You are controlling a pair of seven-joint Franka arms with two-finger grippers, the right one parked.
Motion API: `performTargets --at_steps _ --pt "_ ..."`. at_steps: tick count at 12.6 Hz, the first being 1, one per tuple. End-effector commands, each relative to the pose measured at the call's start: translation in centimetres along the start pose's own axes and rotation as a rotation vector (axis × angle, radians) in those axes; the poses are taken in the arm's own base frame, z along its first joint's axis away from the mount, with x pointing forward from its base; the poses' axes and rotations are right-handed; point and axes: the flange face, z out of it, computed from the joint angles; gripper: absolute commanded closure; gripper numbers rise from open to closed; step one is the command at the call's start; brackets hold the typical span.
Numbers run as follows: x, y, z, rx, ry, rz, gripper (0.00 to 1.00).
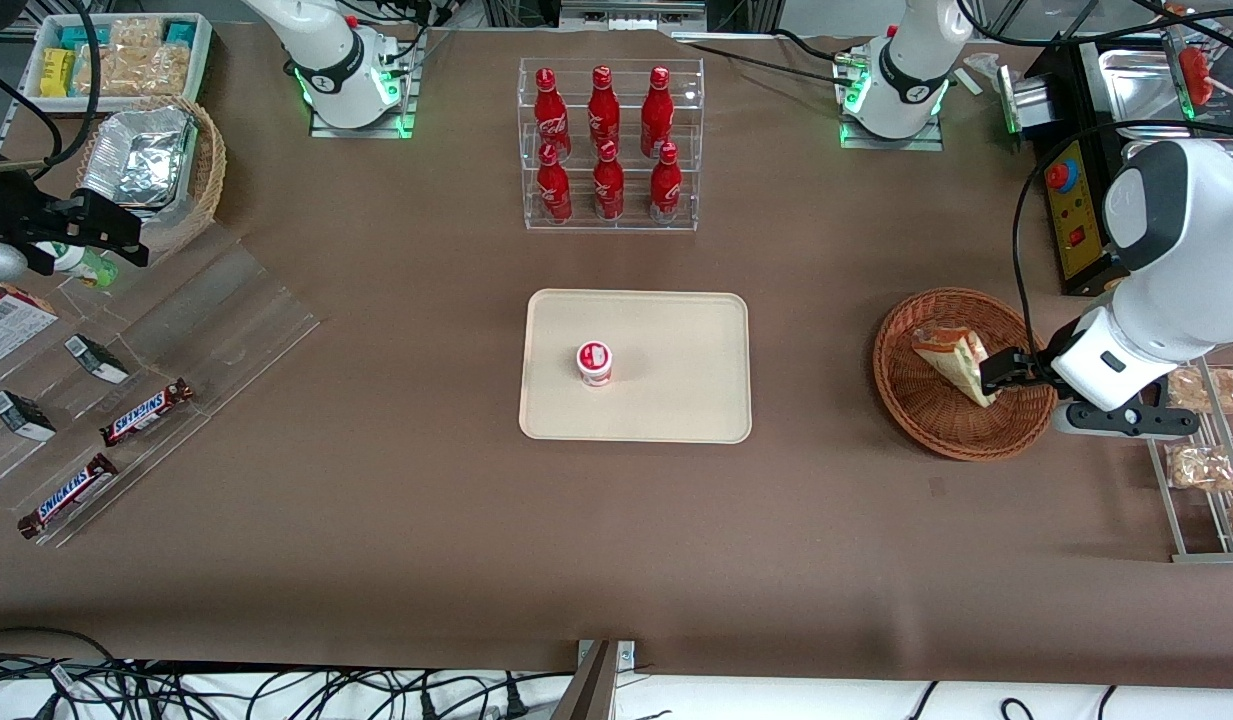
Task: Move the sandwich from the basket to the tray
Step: 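Lower the open left gripper over the wrapped sandwich in the basket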
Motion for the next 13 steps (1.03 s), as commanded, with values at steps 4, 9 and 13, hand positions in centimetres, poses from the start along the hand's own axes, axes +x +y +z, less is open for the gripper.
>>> performTargets --at_steps 4,9,13 --pt "0.4 -0.5 -0.6 -0.006 -0.019 0.004 0.0" --pt "0.3 -3.0 3.3 0.0 -0.083 -0.189 0.0" --pt "-0.3 -3.9 6.9 0.033 -0.144 -0.429 0.0"
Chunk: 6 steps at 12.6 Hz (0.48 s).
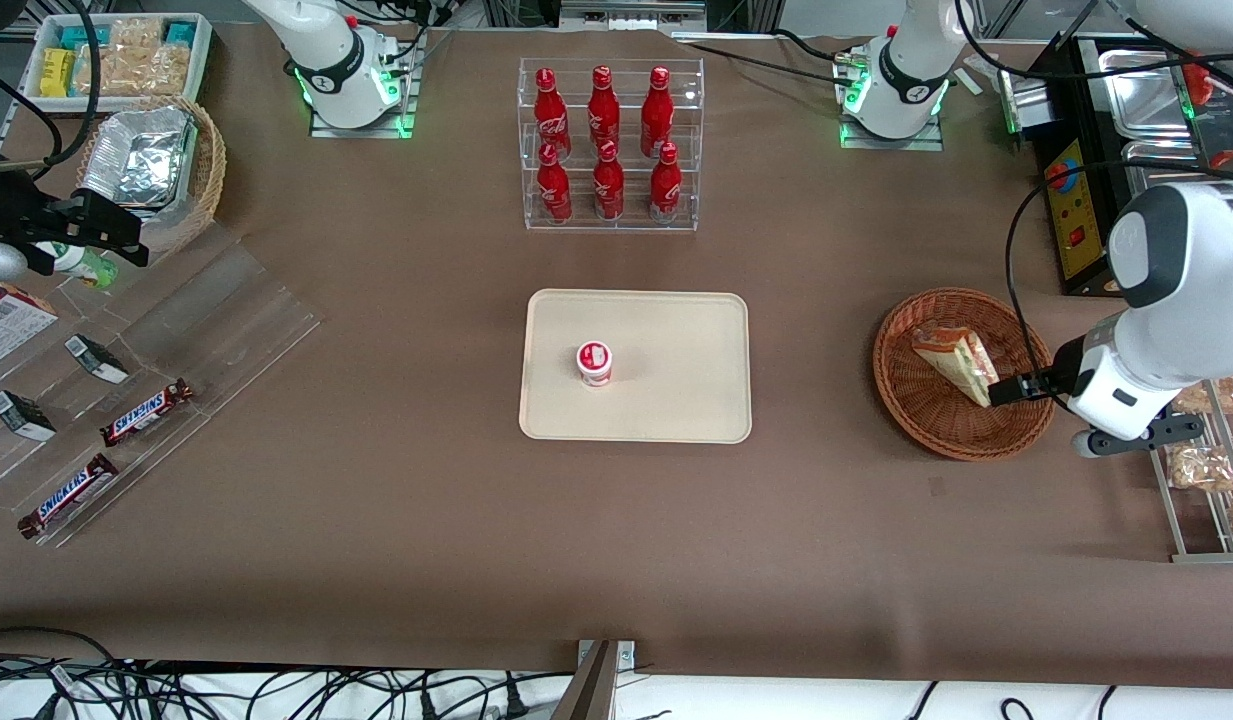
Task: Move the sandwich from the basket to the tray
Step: 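Lower the open left gripper over the wrapped sandwich in the basket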
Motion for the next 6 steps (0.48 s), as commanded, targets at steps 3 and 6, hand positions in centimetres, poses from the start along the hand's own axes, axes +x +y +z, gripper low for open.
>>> performTargets --at_steps 3,6 --pt "-0.1 -1.1 2.8 0.049 -0.037 -0.25 0.0" --pt "-1.0 -1.9 6.0 0.106 -0.013 -0.342 0.0"
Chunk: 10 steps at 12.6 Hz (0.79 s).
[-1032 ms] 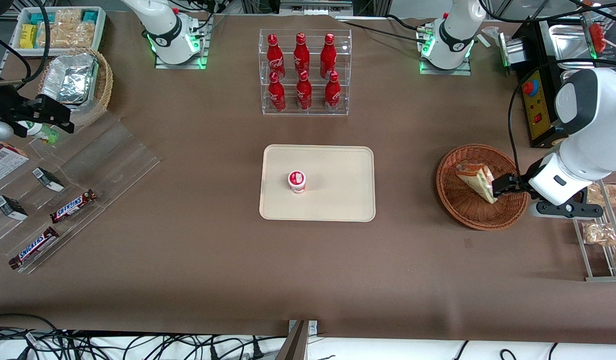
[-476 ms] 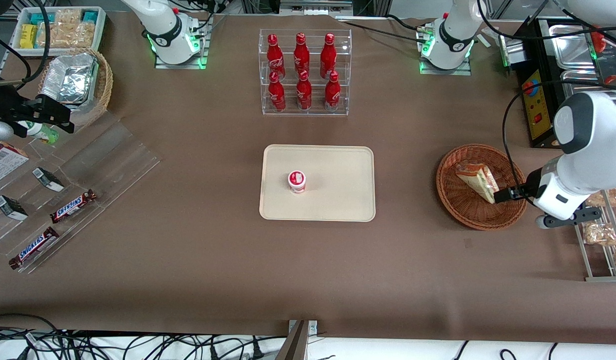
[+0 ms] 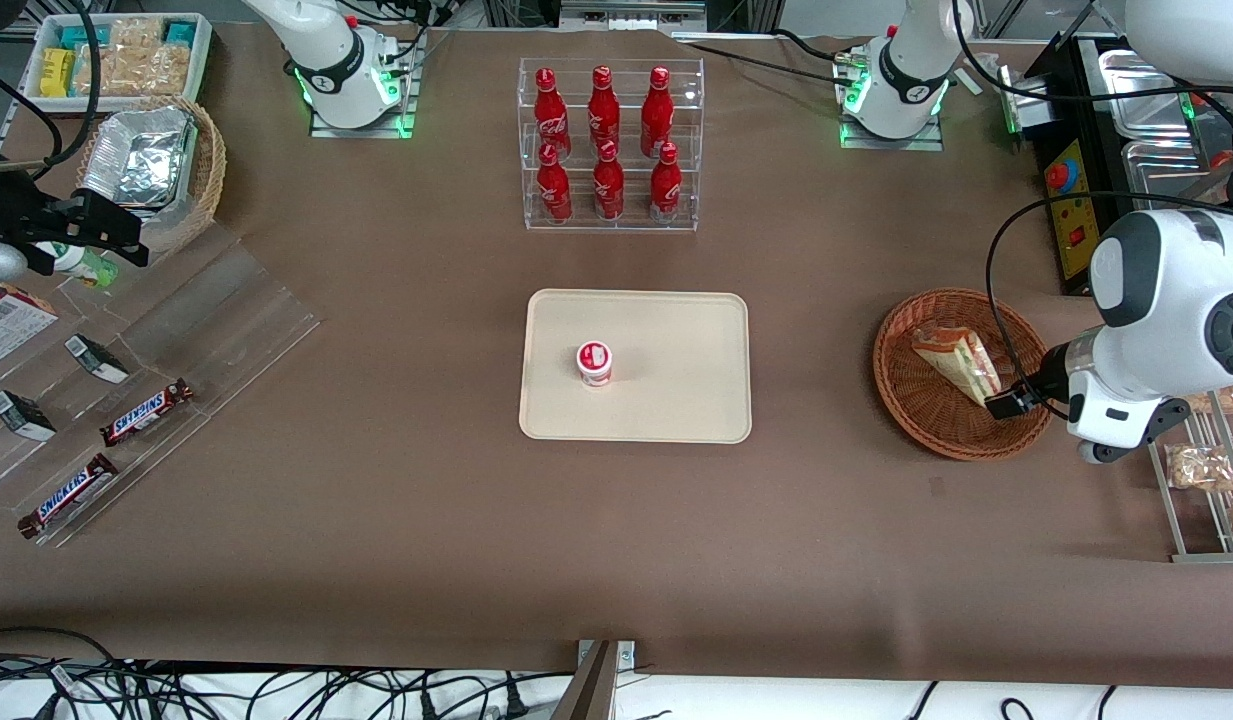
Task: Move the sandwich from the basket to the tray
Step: 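Lower the open left gripper over the wrapped sandwich in the basket, then descend the left gripper around the sandwich's upright edge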
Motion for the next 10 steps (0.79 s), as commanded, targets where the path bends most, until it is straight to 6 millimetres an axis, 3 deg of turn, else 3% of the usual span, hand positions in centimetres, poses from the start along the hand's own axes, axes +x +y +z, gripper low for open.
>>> performTargets --at_steps 1,3,8,10 --pt "-1.2 -0.8 2.5 0.022 0.043 -0.078 0.0" --pt "-2.7 -1.4 4.0 0.008 0.071 -0.114 0.0" --pt "-5.9 -0.7 8.6 0.064 0.128 -0.187 0.0" --pt "-6.5 -0.1 9.0 0.071 0.13 -0.191 0.0"
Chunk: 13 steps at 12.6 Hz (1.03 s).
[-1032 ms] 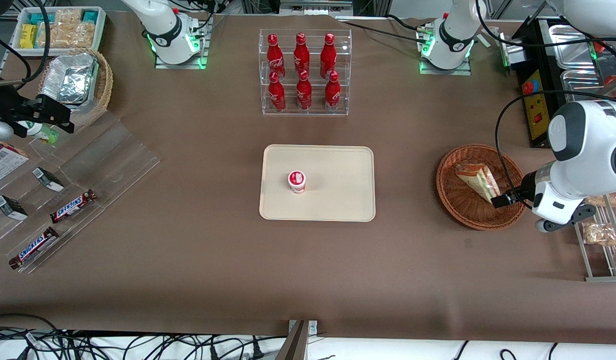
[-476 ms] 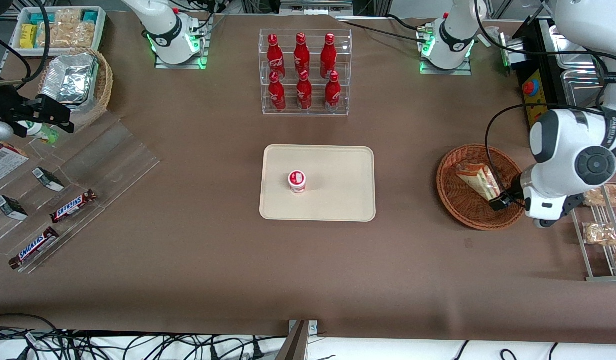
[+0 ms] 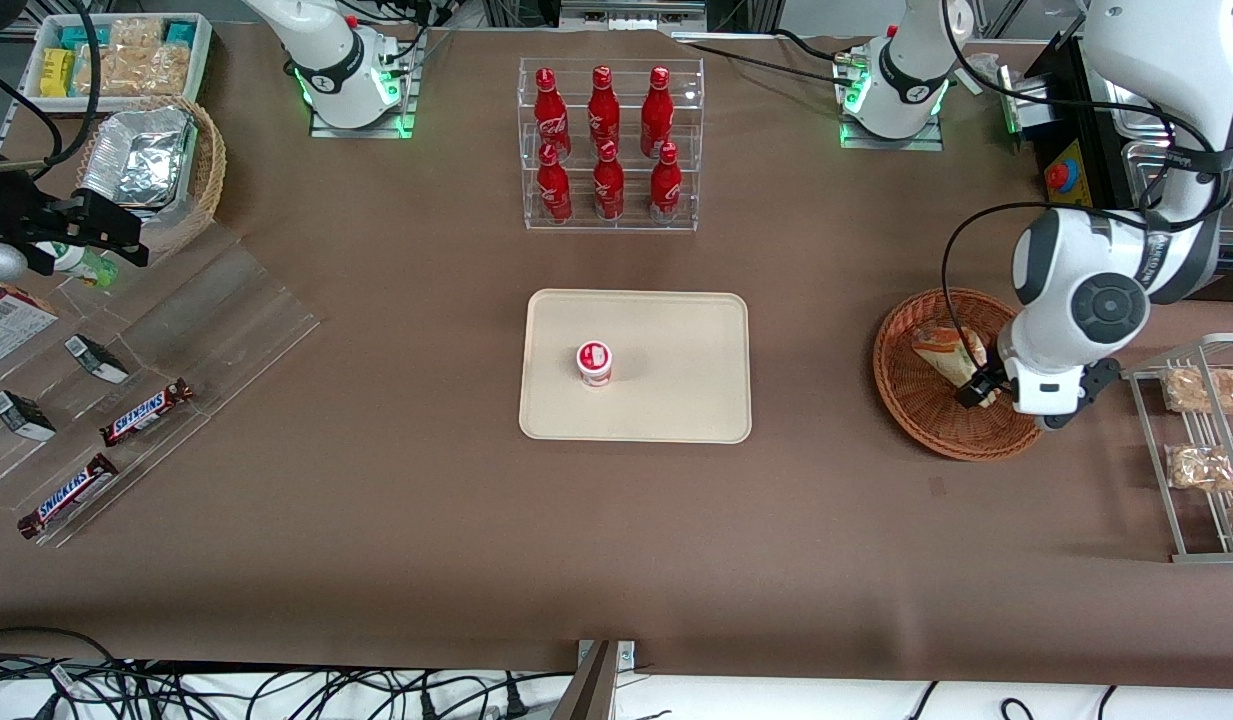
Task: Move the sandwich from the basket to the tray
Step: 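Descend the left gripper around the sandwich's upright edge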
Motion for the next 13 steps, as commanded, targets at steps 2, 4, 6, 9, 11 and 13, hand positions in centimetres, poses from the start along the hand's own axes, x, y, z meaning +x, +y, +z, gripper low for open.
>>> performTargets --at_steps 2,4,6,9,11,13 --pt "-1.8 0.0 -0.3 0.007 0.02 -0.017 0.0" --pt "-2.7 0.2 0.1 0.016 0.011 -0.009 0.0" --pt "-3.1 0.1 0.4 0.025 0.005 -0.004 0.0" --pt "-3.4 -0.3 0.7 0.046 0.009 0.014 0.0" --pt "-3.4 -0.7 0.6 0.059 0.005 0.016 0.0" --pt "-3.2 -1.0 0.1 0.063 0.005 0.018 0.0"
